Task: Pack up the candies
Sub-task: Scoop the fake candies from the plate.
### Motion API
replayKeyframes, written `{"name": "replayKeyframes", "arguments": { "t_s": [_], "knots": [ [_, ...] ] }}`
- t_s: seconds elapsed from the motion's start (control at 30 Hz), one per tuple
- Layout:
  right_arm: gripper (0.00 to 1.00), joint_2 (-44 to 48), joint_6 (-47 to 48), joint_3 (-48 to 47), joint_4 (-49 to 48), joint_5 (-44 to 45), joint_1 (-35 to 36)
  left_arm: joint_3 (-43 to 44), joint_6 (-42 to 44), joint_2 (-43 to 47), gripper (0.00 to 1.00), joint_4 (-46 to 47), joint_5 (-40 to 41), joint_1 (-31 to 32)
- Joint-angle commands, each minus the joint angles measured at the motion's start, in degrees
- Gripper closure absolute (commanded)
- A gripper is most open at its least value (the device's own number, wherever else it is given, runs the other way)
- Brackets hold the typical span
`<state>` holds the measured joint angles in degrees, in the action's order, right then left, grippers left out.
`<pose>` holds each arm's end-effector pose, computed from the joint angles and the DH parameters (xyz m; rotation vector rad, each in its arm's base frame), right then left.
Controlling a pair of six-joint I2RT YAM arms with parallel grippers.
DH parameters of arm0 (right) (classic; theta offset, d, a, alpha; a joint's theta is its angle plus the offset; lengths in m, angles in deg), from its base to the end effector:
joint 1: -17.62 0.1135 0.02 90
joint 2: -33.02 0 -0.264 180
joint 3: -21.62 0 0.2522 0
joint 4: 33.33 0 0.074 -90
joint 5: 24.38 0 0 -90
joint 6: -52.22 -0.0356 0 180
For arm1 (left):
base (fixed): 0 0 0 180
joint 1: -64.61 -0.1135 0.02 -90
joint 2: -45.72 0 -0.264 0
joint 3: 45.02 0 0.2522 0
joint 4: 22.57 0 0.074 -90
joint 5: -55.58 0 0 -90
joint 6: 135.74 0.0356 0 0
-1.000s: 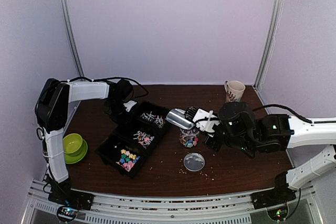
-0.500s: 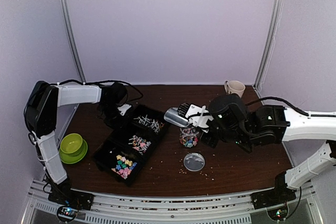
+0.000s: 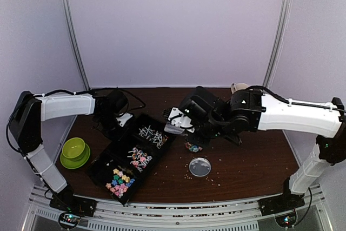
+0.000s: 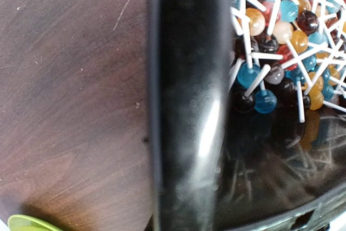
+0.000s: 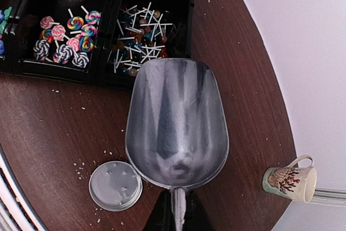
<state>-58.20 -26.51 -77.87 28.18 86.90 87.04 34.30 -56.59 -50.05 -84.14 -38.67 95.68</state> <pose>0.1314 0.3131 0.3279 -1.4449 1.9333 -0.0066 0.2651 -0.1628 0.1976 0.5319 2.9172 -0.2140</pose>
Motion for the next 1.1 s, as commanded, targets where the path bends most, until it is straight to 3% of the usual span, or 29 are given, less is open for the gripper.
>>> {"name": "replayKeyframes", "arguments": {
  "t_s": [0.0, 0.3, 1.07],
  "knots": [
    [1.00, -4.4, -1.6, -5.8, 9.1, -2.1, -0.2, -0.1, -0.6, 3.3, 1.00, 1.9, -0.6, 1.4],
    [1.00, -13.0, -2.1, -12.9, 15.5, -2.7, -0.2, -1.1, 0.4, 4.4, 1.00, 2.7, 5.0, 3.1],
    [1.00, -23.7, -2.1, -21.8, 22.0, 1.0, -0.5, -2.8, 0.8, 6.3, 1.00, 5.2, 3.9, 6.3]
  ]
}}
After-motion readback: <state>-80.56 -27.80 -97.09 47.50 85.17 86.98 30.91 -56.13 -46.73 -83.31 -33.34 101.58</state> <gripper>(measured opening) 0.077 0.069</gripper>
